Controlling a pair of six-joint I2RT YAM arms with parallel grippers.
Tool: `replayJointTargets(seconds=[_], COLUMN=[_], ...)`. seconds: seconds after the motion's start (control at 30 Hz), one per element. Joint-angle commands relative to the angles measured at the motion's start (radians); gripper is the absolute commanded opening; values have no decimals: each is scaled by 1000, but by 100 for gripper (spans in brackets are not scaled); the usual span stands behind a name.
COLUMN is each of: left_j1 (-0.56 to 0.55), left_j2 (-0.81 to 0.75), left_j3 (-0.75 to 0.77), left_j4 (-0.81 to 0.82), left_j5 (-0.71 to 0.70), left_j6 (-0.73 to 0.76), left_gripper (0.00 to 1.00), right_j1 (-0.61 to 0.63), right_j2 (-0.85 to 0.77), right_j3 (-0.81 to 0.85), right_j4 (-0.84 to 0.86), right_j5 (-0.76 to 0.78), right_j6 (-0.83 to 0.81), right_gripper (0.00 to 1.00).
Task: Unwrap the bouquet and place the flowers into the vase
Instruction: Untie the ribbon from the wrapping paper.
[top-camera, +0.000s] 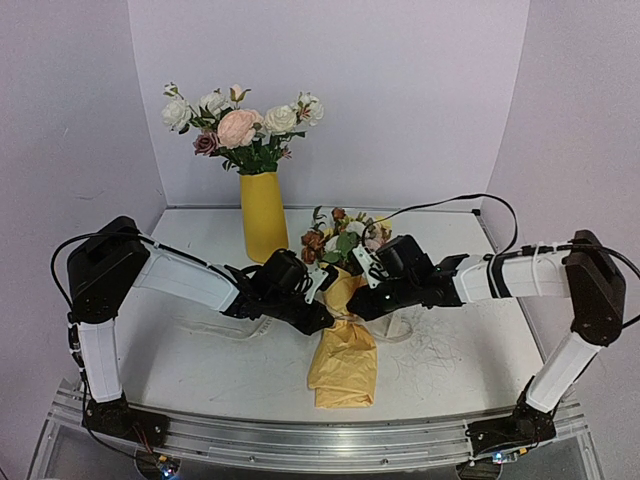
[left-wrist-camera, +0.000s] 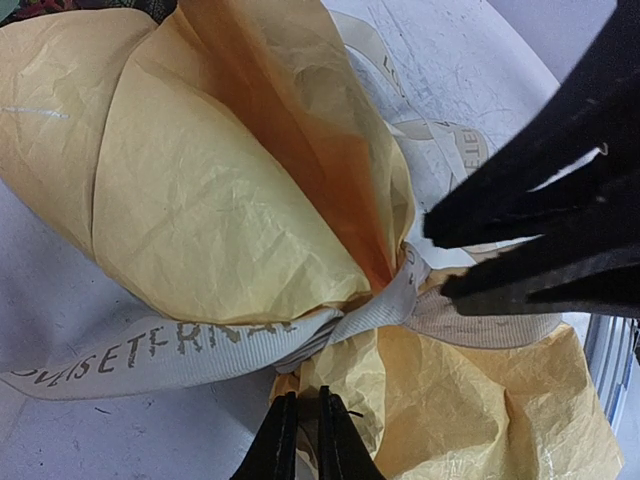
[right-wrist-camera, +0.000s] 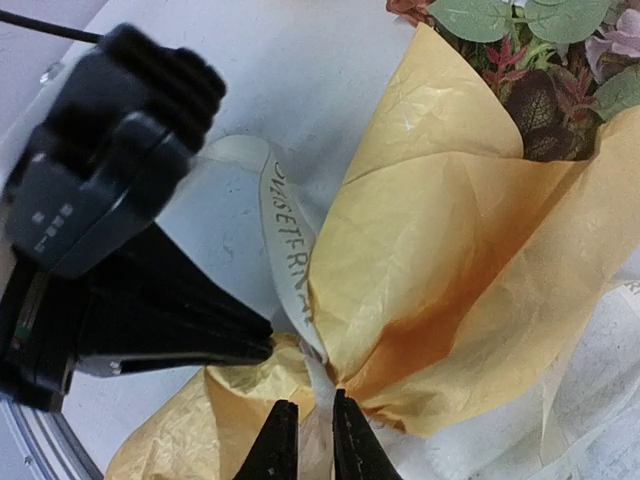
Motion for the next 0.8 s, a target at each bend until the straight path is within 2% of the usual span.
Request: replayJointTargets(seconds=[0.0, 0.47, 0.6, 0.67, 0.77], left_j1=[-5, -6, -7, -7, -8], left_j2=[3, 13, 14, 14, 14], left_j3=[29, 43, 44, 44, 45], left_j4=[-4, -5, -5, -5, -5], left_j5=[-6, -5, -8, -7, -8], left_j6=[15, 16, 15, 14, 13], left_gripper=[11, 10, 11, 11, 10], right_j1=[-4, 12, 22, 21, 22], right_j2=[62, 131, 137, 120, 60], right_j3=[85, 69, 76, 73, 55], right_j4=[-38, -44, -49, -52, -46], right_j5=[53, -32, -41, -22, -15], right_j6=[-49, -67, -75, -72, -65], right_gripper=[15, 18, 11, 0, 0])
